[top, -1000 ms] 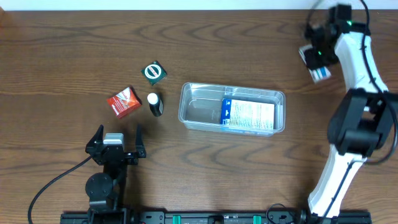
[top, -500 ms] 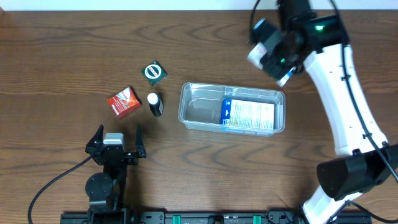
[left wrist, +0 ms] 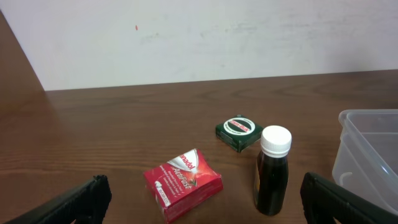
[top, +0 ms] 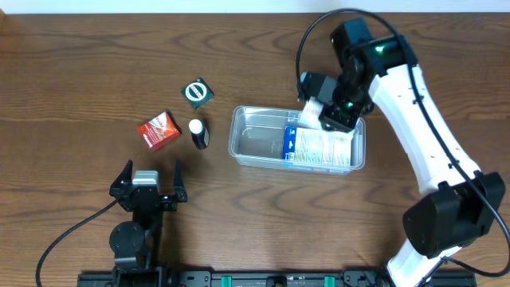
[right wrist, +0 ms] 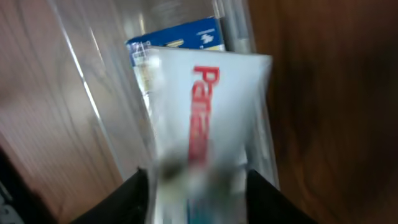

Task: Pack container
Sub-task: 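Place the white box into the container and retract the right arm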

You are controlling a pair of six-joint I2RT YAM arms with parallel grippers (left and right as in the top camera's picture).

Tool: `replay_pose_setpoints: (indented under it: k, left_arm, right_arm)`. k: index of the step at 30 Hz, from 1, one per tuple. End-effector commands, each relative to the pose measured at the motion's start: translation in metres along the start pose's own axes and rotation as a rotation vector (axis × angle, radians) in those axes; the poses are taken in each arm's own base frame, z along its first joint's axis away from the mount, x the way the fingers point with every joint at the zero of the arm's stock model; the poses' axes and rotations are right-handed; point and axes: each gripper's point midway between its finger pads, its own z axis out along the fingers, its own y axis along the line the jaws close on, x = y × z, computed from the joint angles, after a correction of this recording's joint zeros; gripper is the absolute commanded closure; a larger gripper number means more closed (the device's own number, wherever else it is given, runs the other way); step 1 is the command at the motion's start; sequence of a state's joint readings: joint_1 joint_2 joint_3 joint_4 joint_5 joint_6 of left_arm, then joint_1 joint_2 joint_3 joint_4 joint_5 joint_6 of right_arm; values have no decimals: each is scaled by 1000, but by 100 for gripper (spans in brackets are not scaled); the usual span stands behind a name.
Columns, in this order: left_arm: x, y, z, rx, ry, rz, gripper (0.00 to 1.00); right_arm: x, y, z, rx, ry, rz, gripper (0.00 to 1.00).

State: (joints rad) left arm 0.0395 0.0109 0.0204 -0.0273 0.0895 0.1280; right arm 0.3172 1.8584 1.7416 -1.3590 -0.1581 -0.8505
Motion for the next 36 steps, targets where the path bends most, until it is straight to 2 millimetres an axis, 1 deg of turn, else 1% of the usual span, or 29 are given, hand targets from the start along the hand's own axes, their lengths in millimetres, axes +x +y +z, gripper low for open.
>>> replay_pose_setpoints:
  k: [1,3,6,8,11,12,14,15,17,19,22,24,26,27,28,29,31,33,36]
  left_arm:
    - [16,-1,1,5,47,-11,2]
    - [15,-1,1,5,46,-11,2]
    - [15,-1,1,5,46,-11,2]
    - [15,-1,1,5,46,-11,2]
    - [15,-1,1,5,46,-11,2]
    - [15,-1,1,5,46,-11,2]
    - [16,-1,1,5,47,-11,2]
    - [15,-1,1,5,46,-11,2]
    - [16,-1,1,5,47,-11,2]
    - [16,-1,1,5,47,-11,2]
    - [16,-1,1,5,47,-11,2]
    - [15,-1,1,5,46,-11,2]
    - [15,-1,1,5,46,-11,2]
    - [16,-1,1,5,47,-11,2]
    - [16,-1,1,5,47,-11,2]
    - [15,-1,1,5,46,-11,2]
    - [15,-1,1,5,46,-11,2]
    - [16,-1,1,5,47,-11,2]
    - [15,-1,1,5,46,-11,2]
  right_arm:
    - [4,10,21,-58,4,-80,46]
    - [9,12,33,-72,14,-93,46]
    - [12,14,44,-79,19,-98,47]
    - [13,14,47,-77,19,-99,48]
    - [11,12,47,-71,14,-100,51]
    - [11,12,46,-70,12,-101,54]
    - [9,13,45,-68,9,-98,62]
    - [6,14,45,-68,6,-84,62]
    - [-2,18,43,-74,-15,-51,62]
    - [-16,25,38,-89,-52,3,61]
    - [-28,22,25,-40,-49,117,56]
    - [-33,13,10,15,-49,206,51]
    - [-37,-2,-7,82,-72,322,27]
    - [-38,-12,-16,120,-85,392,4]
    - [-38,-22,-27,155,-107,468,1]
    - [-38,-30,-35,178,-128,517,1]
    - [-30,-54,-53,249,-169,662,1]
    - [-15,-84,-71,334,-222,831,1]
    - [7,-120,-87,402,-294,944,1]
